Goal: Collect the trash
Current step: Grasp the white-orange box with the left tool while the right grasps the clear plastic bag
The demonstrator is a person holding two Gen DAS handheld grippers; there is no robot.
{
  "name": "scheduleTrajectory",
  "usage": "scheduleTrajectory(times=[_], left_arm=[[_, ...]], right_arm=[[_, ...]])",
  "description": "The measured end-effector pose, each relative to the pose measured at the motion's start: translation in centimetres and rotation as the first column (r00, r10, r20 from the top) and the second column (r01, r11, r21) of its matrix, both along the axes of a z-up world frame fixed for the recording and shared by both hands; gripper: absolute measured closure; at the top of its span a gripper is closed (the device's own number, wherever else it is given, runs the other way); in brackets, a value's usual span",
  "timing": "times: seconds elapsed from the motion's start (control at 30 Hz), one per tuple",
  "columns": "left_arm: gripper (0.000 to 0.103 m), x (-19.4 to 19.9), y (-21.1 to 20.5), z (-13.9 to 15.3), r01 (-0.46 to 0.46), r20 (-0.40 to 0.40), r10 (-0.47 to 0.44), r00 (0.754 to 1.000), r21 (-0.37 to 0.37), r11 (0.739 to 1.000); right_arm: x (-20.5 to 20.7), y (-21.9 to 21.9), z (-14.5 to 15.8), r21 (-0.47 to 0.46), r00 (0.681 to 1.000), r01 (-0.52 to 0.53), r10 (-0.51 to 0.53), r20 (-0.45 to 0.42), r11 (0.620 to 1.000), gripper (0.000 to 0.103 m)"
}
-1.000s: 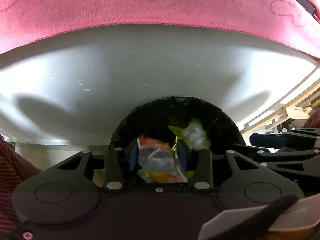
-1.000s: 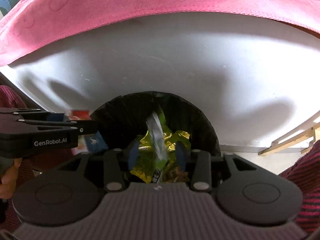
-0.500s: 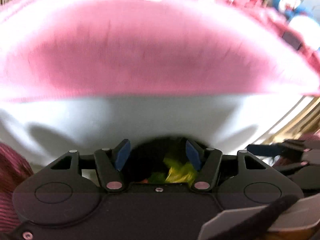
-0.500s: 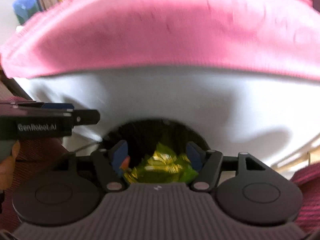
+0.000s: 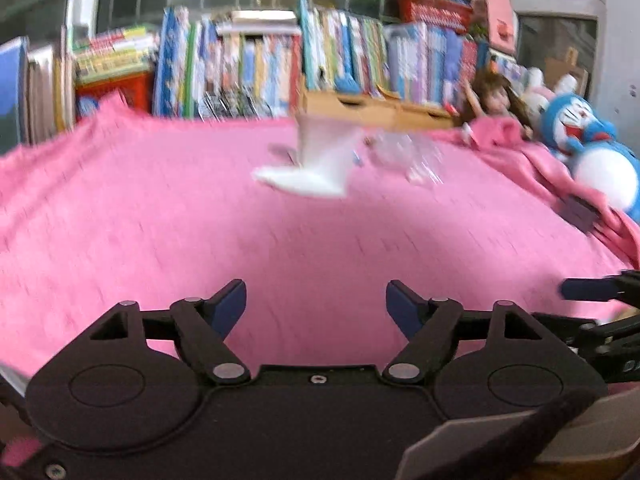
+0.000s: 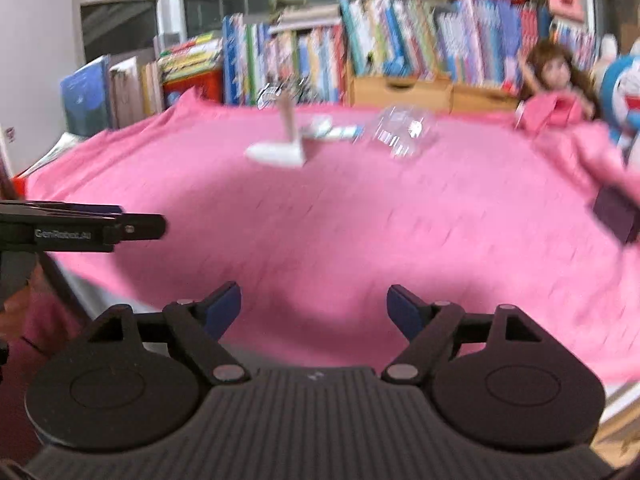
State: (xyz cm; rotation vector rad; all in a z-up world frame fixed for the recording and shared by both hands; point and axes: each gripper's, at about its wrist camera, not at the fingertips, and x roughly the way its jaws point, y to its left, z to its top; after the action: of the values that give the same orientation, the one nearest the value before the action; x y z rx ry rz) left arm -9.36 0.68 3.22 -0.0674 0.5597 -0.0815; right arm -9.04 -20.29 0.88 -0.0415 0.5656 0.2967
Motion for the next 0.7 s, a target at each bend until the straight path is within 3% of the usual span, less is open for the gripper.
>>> scheduleTrajectory(times=[0.1, 0.2, 0.37, 0.47, 0.57, 0.7], left_arm=[[0.024, 2.9, 0.5, 0.9, -0.016, 0.030, 0.017, 0.999, -0.013, 1.000], [0.019, 6.4, 0.6, 1.6, -0.008, 0.059, 0.015, 0.998, -0.103, 0.995], [0.015, 12.0, 0.6, 3.1, -0.009, 0.104, 0.038, 0.994, -0.265, 0.964], [0.013, 16.6, 0.3, 3.3, -0.036, 0.090, 0.069, 0.994, -0.322, 0.946], [0.013, 21.0, -0.2, 2.5, -0.110, 0.053, 0.132, 0.990, -0.304, 0.946], [0.013, 25.4, -0.9, 0.2, -0.212, -0.002, 0.217, 0.976, -0.220, 0.952]], right_arm=[[2.7, -0.3, 0.9, -0.017, 0.998, 0.049, -0.048, 0.047, 0.999, 0.013], [6.1, -1.4, 1.4, 0.010, 0.994, 0.089, -0.090, 0.063, 0.996, 0.006], [13.0, -3.1, 2.7, 0.140, 0.987, 0.146, -0.153, 0.043, 0.979, 0.000], [17.6, -3.9, 3.1, 0.216, 0.982, 0.181, -0.187, 0.010, 0.960, 0.000], [22.0, -4.0, 2.8, 0.260, 0.977, 0.213, -0.212, -0.034, 0.942, 0.000], [27.8, -3.2, 1.2, 0.242, 0.967, 0.252, -0.233, -0.106, 0.937, 0.000]])
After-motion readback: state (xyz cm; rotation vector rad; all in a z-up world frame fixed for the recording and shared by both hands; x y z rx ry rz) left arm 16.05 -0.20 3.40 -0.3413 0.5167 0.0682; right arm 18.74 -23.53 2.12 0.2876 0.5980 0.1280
